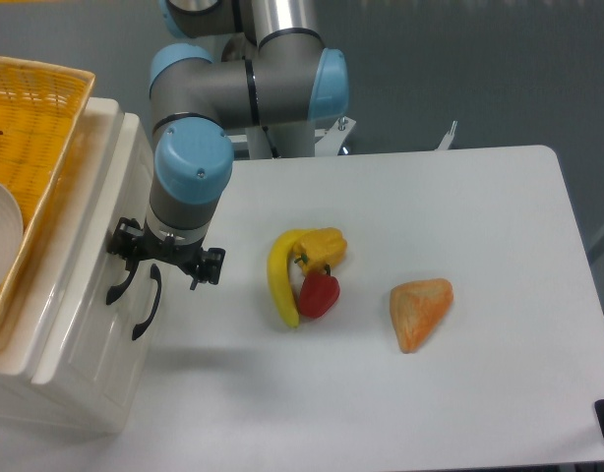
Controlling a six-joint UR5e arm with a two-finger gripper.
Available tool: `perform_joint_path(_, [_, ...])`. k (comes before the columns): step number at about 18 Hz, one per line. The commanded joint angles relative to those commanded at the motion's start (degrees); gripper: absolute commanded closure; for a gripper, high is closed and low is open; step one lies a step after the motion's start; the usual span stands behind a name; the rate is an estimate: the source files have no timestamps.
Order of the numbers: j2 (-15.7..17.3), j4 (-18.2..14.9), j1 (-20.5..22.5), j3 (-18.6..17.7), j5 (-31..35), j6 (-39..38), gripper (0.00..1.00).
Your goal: Slide the top white drawer open
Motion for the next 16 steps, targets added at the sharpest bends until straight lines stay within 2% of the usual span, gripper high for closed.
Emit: perform_joint_path(16, [-0.09, 0.18, 0.26, 0.35, 0.26, 0.53, 0.00])
